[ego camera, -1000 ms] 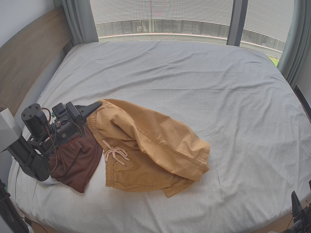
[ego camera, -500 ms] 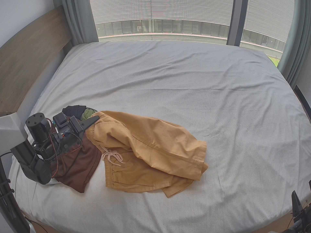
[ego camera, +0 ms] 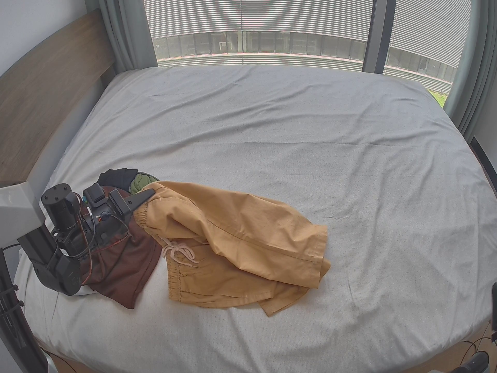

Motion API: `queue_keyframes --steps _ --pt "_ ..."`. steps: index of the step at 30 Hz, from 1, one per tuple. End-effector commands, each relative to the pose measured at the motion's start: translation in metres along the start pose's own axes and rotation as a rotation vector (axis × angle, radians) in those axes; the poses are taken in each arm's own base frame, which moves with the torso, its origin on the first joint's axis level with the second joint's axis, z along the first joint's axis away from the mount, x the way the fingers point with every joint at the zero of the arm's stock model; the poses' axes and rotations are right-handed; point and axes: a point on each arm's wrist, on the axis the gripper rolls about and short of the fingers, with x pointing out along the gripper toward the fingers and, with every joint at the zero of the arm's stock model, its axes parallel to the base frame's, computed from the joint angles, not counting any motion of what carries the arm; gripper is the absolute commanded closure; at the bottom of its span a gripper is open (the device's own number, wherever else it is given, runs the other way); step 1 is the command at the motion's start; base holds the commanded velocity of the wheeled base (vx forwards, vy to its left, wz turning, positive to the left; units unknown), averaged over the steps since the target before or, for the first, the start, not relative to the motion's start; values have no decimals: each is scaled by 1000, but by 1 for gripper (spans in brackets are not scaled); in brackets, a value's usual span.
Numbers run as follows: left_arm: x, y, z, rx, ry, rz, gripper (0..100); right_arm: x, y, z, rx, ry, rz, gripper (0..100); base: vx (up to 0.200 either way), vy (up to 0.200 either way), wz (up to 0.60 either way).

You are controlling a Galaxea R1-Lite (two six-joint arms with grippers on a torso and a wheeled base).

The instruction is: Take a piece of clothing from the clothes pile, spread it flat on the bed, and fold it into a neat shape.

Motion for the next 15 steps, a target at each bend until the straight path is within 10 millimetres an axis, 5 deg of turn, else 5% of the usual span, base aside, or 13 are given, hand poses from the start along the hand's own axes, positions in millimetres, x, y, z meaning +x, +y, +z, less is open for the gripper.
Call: queue_keyframes --steps 1,7,15 --pt "4 -4 -5 3 14 -13 100 25 3 71 42 -8 88 0 0 0 0" --pt "5 -4 -5 8 16 -16 100 71 15 108 394 159 376 0 0 0 0" --pt "6 -6 -4 13 13 -23 100 141 41 119 428 253 557 0 0 0 0"
